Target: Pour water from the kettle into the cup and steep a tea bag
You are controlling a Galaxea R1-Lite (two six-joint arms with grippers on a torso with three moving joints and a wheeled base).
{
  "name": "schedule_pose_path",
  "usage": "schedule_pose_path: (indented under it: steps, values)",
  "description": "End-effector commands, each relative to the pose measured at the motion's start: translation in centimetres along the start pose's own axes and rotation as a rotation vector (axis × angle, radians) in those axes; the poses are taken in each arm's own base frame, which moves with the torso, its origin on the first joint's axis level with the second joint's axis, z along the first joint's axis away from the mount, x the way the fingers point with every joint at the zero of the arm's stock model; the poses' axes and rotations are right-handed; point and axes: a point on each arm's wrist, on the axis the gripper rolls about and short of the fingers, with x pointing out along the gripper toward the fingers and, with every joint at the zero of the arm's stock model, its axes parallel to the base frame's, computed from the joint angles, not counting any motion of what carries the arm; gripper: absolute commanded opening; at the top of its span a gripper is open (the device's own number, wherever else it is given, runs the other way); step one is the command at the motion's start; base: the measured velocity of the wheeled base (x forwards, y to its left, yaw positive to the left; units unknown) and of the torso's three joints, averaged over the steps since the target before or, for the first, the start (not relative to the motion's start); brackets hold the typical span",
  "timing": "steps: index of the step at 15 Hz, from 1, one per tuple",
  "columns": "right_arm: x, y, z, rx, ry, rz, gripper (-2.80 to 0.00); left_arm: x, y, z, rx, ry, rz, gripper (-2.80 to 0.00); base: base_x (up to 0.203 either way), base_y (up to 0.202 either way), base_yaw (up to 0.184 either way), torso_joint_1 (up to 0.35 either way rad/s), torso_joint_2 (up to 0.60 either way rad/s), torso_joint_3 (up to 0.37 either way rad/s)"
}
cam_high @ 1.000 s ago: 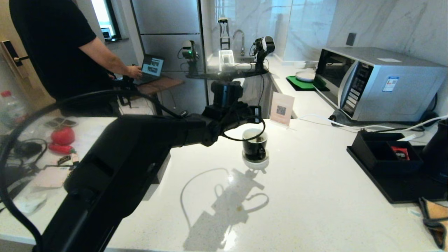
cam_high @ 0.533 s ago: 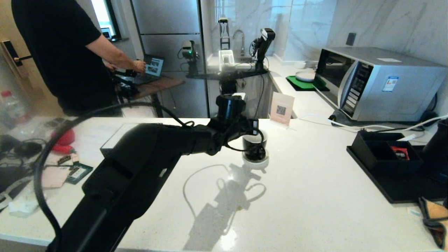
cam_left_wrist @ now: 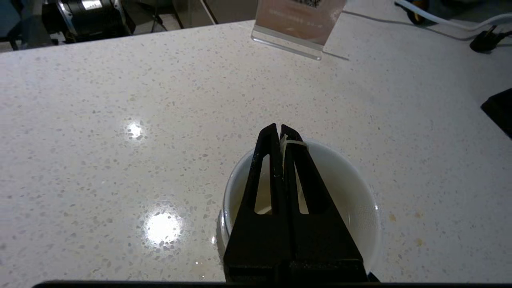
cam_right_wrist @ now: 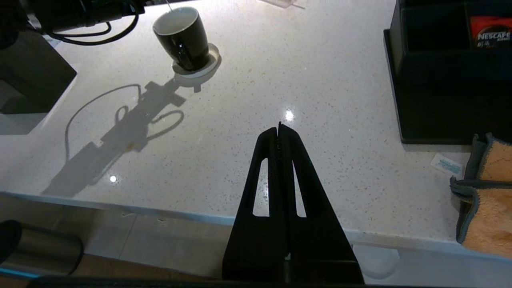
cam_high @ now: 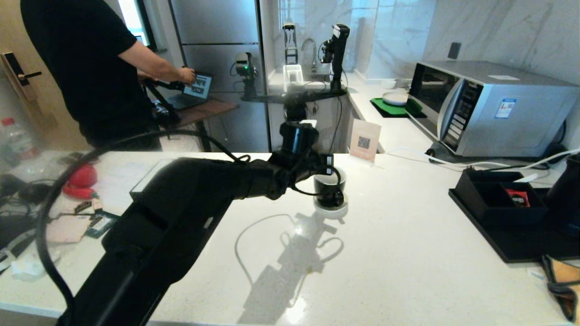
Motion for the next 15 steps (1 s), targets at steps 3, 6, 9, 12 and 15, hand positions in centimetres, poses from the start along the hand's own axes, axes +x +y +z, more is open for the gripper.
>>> schedule_pose_path:
  steps: [3,6,9,12,15]
  values:
    - [-1.0,0.1,0.0,-0.010,-0.079,0.012,-2.80,-3.2,-1.0,4.2,-0.008,-0.054,0.002,-2.80,0.000,0.000,0.000,0.000,0.00,0.000]
    - [-2.5,-0.1,-1.6,-0.043,-0.132,0.020,-2.80,-3.4,-1.1,4.4,-0.009,-0.054,0.005,-2.80,0.000,0.000,0.000,0.000,0.00,0.000]
    - [-4.0,-0.3,-3.9,-0.074,-0.201,0.033,-2.80,-2.8,-0.8,3.7,-0.010,-0.039,0.011,-2.80,0.000,0.000,0.000,0.000,0.00,0.000]
    - [-3.0,-1.0,-6.7,-0.155,-0.204,-0.011,-2.80,-2.5,-0.9,3.3,-0.009,-0.033,0.007,-2.80,0.000,0.000,0.000,0.000,0.00,0.000]
    - [-2.3,-1.3,-8.2,-0.190,-0.232,-0.002,-2.80,-2.9,-1.4,3.6,-0.010,-0.044,0.001,-2.80,0.000,0.000,0.000,0.000,0.00,0.000]
